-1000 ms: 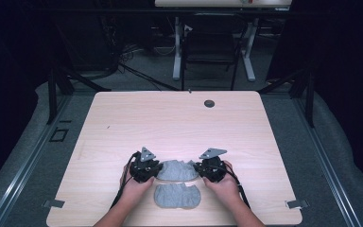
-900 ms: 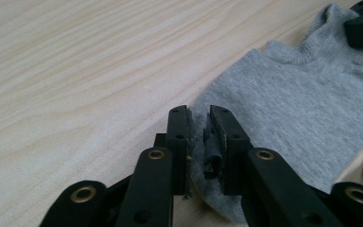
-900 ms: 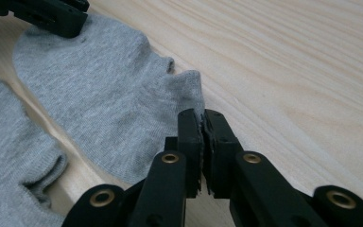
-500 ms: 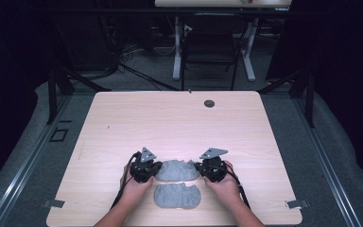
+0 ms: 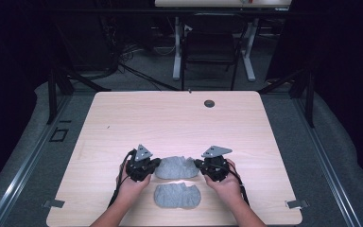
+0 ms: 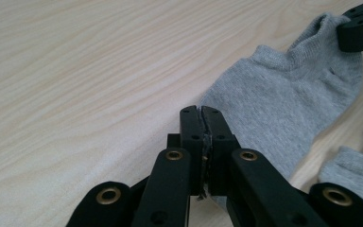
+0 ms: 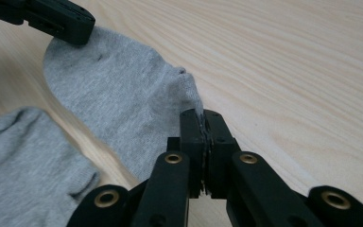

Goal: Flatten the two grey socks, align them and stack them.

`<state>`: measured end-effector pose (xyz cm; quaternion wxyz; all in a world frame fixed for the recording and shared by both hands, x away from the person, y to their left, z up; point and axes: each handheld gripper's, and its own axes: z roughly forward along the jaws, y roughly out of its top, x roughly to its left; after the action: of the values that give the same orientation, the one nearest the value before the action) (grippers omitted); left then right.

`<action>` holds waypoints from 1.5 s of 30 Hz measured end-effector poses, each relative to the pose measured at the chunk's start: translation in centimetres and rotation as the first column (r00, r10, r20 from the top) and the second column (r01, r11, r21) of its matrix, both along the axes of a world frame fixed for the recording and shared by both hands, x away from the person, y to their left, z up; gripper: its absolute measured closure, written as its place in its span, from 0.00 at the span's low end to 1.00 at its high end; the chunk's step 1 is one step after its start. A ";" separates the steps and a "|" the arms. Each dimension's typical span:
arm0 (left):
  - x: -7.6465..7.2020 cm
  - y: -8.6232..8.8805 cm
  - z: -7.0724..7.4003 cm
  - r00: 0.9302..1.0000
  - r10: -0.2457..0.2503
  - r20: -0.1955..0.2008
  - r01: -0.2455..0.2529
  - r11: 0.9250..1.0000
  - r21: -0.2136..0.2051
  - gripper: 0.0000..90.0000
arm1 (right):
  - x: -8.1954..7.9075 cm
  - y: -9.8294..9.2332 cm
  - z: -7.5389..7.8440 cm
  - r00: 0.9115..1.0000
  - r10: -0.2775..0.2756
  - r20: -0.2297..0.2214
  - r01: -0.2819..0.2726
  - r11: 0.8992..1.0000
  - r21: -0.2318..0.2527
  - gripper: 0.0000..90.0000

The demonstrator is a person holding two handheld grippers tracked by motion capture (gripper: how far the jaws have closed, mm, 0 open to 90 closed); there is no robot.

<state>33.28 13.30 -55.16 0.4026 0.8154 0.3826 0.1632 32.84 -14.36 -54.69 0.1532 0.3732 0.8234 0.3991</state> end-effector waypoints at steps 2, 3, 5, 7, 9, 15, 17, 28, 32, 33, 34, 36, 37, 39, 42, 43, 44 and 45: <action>-0.2 0.1 0.3 1.000 -0.010 0.006 0.010 1.000 0.001 0.99 | -0.3 -0.1 0.5 1.000 0.005 0.003 -0.005 1.000 -0.007 0.98; -0.4 0.2 0.4 1.000 -0.010 0.010 0.010 1.000 -0.003 0.99 | -0.4 -0.2 0.6 1.000 0.009 0.004 -0.009 1.000 -0.007 0.98; -0.7 0.2 0.7 1.000 -0.018 0.011 0.018 1.000 -0.008 0.99 | -0.7 -0.3 0.8 1.000 0.008 0.010 -0.008 1.000 -0.001 0.98; -1.3 0.3 1.0 1.000 -0.026 0.016 0.026 1.000 -0.016 0.99 | -1.0 -0.3 1.0 1.000 0.006 0.013 -0.006 1.000 0.006 0.98; -1.5 0.4 1.1 0.999 -0.030 0.018 0.030 0.999 -0.016 0.99 | -1.2 -0.4 1.1 1.000 0.014 0.015 -0.014 1.000 0.005 0.98; -2.6 0.7 1.8 0.999 -0.039 0.030 0.040 0.998 -0.038 0.99 | -2.3 -0.3 1.7 0.999 0.031 0.024 -0.031 0.999 0.013 0.98; -3.1 0.8 1.9 0.999 -0.039 0.027 0.040 0.998 -0.046 0.99 | -2.7 -0.4 1.9 0.999 0.037 0.018 -0.038 0.999 0.016 0.98; -5.8 1.6 1.7 0.998 -0.061 0.019 0.062 0.997 -0.046 0.99 | -5.2 -0.2 2.3 0.998 0.066 0.015 -0.067 0.998 0.020 0.98; -6.8 1.7 1.8 0.997 -0.071 0.014 0.072 0.996 -0.055 0.99 | -6.2 -0.3 2.4 0.998 0.069 0.009 -0.070 0.997 0.031 0.98; -7.0 1.8 1.8 0.997 -0.076 0.013 0.076 0.996 -0.054 0.99 | -6.4 -0.4 2.4 0.998 0.069 0.009 -0.070 0.997 0.033 0.98; -7.4 1.8 1.6 0.997 -0.077 0.006 0.077 0.995 -0.063 0.99 | -6.9 -0.5 2.4 0.997 0.071 0.002 -0.071 0.997 0.032 0.98; -7.7 1.8 1.5 0.997 -0.083 0.001 0.083 0.995 -0.061 0.98 | -7.2 -0.7 2.3 0.997 0.074 -0.005 -0.074 0.997 0.037 0.98; -7.8 1.8 1.4 0.996 -0.084 -0.002 0.084 0.995 -0.061 0.99 | -7.4 -0.7 2.2 0.997 0.072 -0.005 -0.072 0.997 0.035 0.98; -7.9 1.8 1.3 0.996 -0.088 -0.006 0.088 0.995 -0.055 0.99 | -7.5 -0.8 2.1 0.997 0.071 -0.005 -0.071 0.997 0.036 0.98; -8.1 1.7 1.1 0.996 -0.092 -0.010 0.091 0.994 -0.055 0.99 | -7.7 -0.9 1.7 0.997 0.075 -0.019 -0.074 0.997 0.030 0.98; -8.1 1.7 0.9 0.996 -0.092 -0.007 0.091 0.994 -0.053 0.99 | -7.8 -0.9 1.5 0.997 0.074 -0.024 -0.074 0.997 0.028 0.98; -8.1 1.6 0.8 0.996 -0.094 -0.011 0.093 0.994 -0.052 0.99 | -7.9 -0.9 1.2 0.997 0.077 -0.032 -0.077 0.997 0.014 0.98; -8.1 1.5 0.7 0.996 -0.092 -0.016 0.091 0.994 -0.057 0.99 | -7.9 -0.9 1.1 0.996 0.079 -0.036 -0.079 0.997 0.014 0.98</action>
<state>25.23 14.81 -54.48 0.4287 0.8219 0.3530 0.1264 24.94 -15.31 -53.60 0.1199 0.3486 0.8376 0.4032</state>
